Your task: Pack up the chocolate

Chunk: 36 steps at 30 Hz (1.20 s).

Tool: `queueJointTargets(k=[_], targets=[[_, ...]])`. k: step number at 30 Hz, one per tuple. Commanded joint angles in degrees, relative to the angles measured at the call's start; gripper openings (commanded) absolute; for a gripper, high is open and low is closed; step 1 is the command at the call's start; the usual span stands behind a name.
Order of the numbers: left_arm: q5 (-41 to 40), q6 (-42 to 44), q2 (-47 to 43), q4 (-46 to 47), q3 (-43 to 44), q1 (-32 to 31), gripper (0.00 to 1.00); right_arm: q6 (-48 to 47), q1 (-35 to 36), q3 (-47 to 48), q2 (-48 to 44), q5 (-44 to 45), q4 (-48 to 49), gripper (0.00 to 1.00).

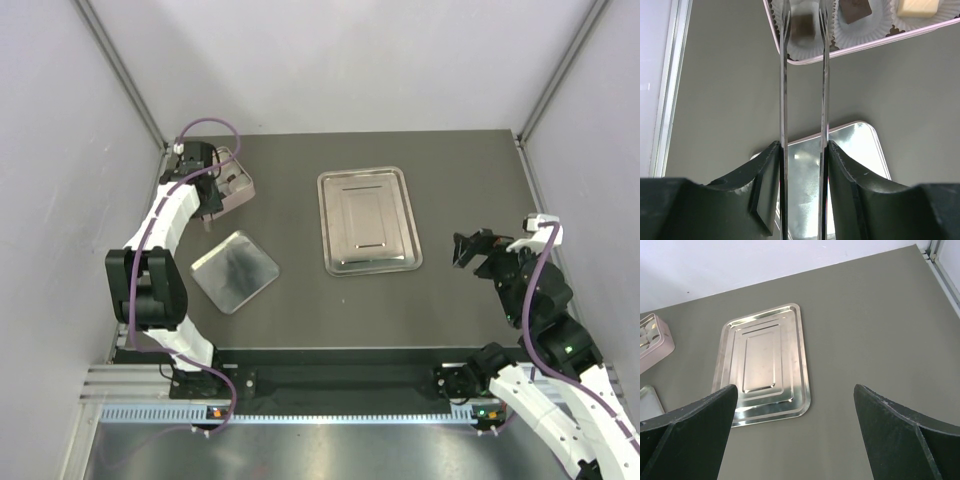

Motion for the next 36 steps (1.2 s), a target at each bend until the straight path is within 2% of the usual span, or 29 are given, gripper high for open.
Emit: queueJointTargets(k=[1,9,14,22,24,27,32,36], targets=[[-1.49,-0.05,-1.21,2.23,1.03,0.03,0.46,-0.92,-0.10,0.24,-1.04,0.34,1.57,1.00],[-1.23,-0.31,-2.35,1.79,2.52,0.03,0.46,-0.92,-0.10,1.12,-0.77,0.08,1.22,1.00],[4.04,-0.22,-4.99,2.14,3.84,-0.49,0.46,-0.66,-0.02,2.00,-0.07,-0.44,0.52,1.00],[6.07,-2.33,-10.88,3.02,3.32,-10.07,0.46,0.83,-0.02,2.53,0.89,-1.32,-0.98,1.00],[10.53,-3.48,-12.64,6.60,0.43,-13.74,0.45,0.84,-0.01,2.61,1.25,-1.50,-1.24,1.00],[10.82,-5.06,-13.34,9.51,-2.83,-18.49,0.46,0.84,-0.01,2.70,2.21,-1.33,-2.73,1.00],[11.96,-7.08,-10.81,15.14,-6.87,-20.45,0.46,1.45,-0.02,3.67,2.57,0.34,-6.08,1.00],[11.34,-6.99,-5.89,18.31,-6.18,-20.62,0.46,2.33,-0.02,4.81,3.18,1.22,-6.17,1.00]])
